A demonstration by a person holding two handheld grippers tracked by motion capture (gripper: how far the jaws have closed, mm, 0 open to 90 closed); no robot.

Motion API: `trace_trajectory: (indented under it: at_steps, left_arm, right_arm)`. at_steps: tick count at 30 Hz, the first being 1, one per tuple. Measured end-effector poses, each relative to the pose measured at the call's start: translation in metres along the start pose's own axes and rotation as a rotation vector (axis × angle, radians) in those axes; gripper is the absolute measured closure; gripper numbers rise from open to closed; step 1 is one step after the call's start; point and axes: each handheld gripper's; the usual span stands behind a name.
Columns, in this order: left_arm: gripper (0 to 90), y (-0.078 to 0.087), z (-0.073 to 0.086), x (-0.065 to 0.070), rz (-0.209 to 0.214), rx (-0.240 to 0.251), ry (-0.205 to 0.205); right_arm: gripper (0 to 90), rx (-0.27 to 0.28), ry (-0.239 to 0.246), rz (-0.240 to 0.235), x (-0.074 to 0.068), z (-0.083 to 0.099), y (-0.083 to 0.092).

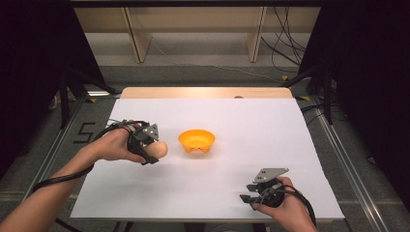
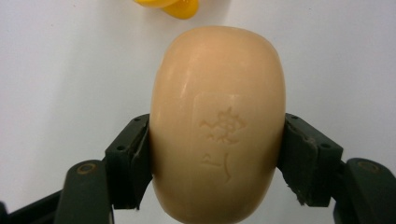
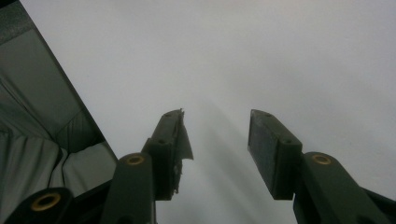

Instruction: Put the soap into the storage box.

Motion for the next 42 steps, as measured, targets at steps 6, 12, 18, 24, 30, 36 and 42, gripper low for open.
trace_trajectory:
  at_steps: [6, 12, 18, 24, 30, 36, 42]
  left_arm:
    - [32.0, 0.000, -0.004, 0.000, -0.001, 0.022, 0.010]
    - [32.0, 0.002, -0.008, -0.001, -0.005, 0.021, -0.009]
    - [32.0, 0.002, -0.010, -0.002, -0.013, 0.037, 0.006]
    - [32.0, 0.002, -0.013, -0.003, -0.015, 0.042, 0.000]
    - [32.0, 0.002, -0.017, -0.004, -0.019, 0.054, -0.007]
    - [32.0, 0.002, -0.022, -0.005, -0.018, 0.041, -0.025]
    - [32.1, 0.002, -0.026, -0.006, -0.023, 0.047, -0.036]
  right_arm:
    - [55.8, -0.002, -0.004, -0.001, 0.000, 0.000, 0.000]
    - [55.8, -0.011, -0.026, -0.021, -0.001, 0.000, 0.002]
    - [55.7, 0.009, -0.001, -0.003, 0.000, 0.000, 0.000]
    - [55.8, 0.011, -0.004, 0.003, 0.000, 0.000, 0.000]
    - [55.7, 0.012, 0.008, -0.009, 0.002, -0.001, 0.001]
    - [55.8, 0.010, 0.005, -0.008, 0.002, -0.001, 0.002]
    - [55.8, 0.034, 0.014, 0.001, 0.002, 0.000, 0.000]
Point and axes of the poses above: each handheld gripper's, and its own axes: y roughly backward along the jaws, z roughly out of its underside, x roughly to its right
